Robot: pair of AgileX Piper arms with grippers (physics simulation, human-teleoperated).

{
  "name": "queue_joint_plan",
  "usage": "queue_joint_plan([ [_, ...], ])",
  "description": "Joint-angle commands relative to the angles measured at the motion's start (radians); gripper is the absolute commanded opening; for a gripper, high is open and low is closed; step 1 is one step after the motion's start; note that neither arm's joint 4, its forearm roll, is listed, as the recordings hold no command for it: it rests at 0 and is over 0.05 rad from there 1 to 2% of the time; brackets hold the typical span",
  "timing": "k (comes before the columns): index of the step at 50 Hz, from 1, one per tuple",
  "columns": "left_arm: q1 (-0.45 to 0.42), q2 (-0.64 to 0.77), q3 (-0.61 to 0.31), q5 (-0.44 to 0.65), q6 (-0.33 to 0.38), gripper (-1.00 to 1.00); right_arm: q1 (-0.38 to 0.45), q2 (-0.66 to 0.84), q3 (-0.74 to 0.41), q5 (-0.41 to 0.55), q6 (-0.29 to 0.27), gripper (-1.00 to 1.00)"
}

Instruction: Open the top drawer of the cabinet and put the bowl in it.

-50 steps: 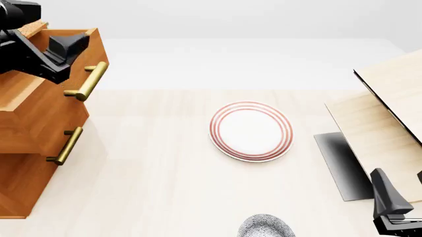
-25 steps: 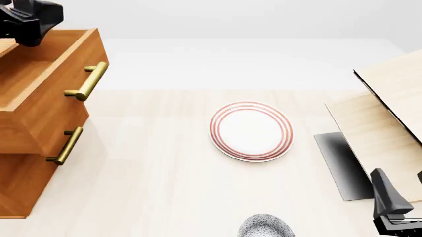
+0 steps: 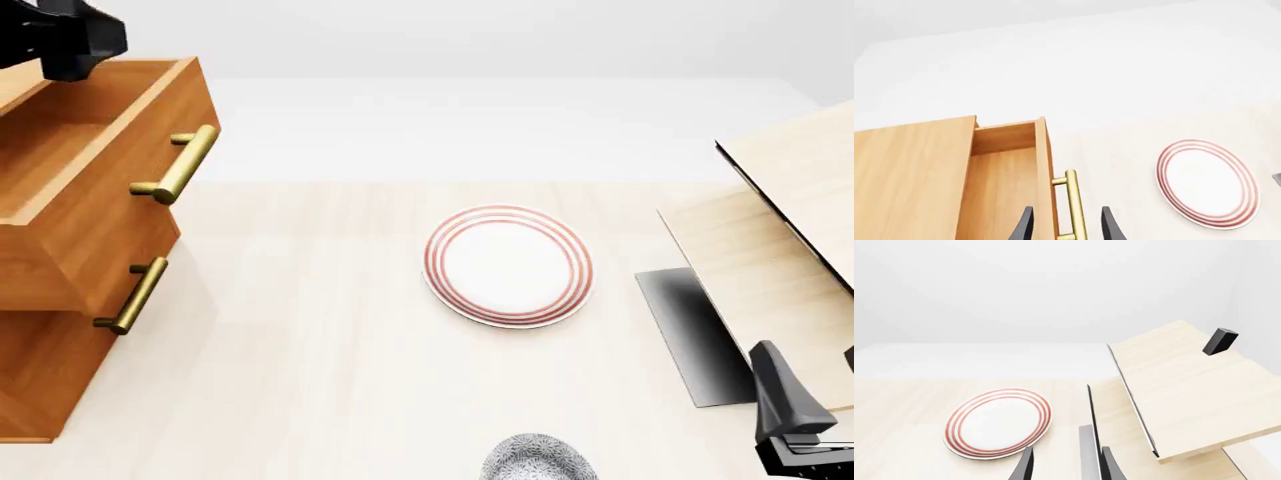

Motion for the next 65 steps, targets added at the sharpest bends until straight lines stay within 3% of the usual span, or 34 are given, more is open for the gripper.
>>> queue_joint_plan([
  [1,0.016,0.061,-0.043,0.058,-0.062,1.0,0.0,-0.004,0.001,0.003,0.0,1.0],
  [20,0.08,0.137,-0.107,0.162,-0.086,1.0,0.0,-0.004,0.001,0.003,0.0,1.0],
  [34,0.079,0.174,-0.147,0.219,-0.086,1.0,0.0,-0.004,0.001,0.003,0.0,1.0],
  [65,0.077,0.221,-0.091,0.177,-0.123,1.0,0.0,-0.004,0.001,0.003,0.0,1.0],
])
